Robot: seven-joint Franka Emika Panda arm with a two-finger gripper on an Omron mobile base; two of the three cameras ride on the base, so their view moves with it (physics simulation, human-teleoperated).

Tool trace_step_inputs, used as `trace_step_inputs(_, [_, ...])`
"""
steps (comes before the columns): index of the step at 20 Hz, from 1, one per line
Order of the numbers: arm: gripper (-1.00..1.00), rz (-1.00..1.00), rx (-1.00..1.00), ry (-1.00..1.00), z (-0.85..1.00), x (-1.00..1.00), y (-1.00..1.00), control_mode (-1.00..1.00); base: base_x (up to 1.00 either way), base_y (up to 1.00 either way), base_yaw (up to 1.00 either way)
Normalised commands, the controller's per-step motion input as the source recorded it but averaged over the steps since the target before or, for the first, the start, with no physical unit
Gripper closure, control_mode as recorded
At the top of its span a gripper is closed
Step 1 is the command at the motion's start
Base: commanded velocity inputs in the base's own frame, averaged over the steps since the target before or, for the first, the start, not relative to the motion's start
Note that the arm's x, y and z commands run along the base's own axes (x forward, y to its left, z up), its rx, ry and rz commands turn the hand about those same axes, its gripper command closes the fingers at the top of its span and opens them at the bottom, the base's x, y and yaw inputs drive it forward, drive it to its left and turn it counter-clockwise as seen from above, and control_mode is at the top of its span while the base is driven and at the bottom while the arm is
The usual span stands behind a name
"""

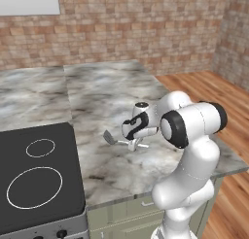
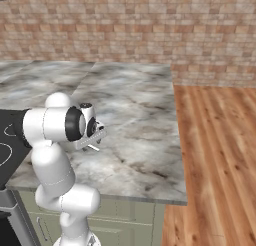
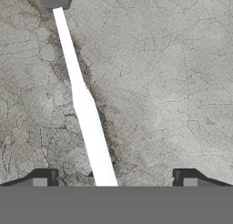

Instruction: Put the squash and lemon wedge in the pot. Retrieve the spatula and lightly stir the vegetables in the pot.

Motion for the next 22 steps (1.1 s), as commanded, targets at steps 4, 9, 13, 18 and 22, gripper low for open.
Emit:
trace_step_inputs(4, [-1.0, 0.0, 0.0, 0.0, -0.05, 0.0, 0.0, -1.0, 0.0, 0.0, 0.0])
trace_step_inputs(9, [-1.0, 0.0, 0.0, 0.05, -0.07, 0.0, 0.0, -1.0, 0.0, 0.0, 0.0])
trace_step_inputs(13, [-1.0, 0.0, 0.0, 0.04, -0.13, 0.0, 0.0, -1.0, 0.0, 0.0, 0.0])
trace_step_inputs(18, [1.0, 0.0, 0.0, 0.04, -0.15, 0.0, 0.0, -1.0, 0.0, 0.0, 0.0])
trace_step_inputs(22, [1.0, 0.0, 0.0, 0.0, -0.02, 0.0, 0.0, -1.0, 0.0, 0.0, 0.0])
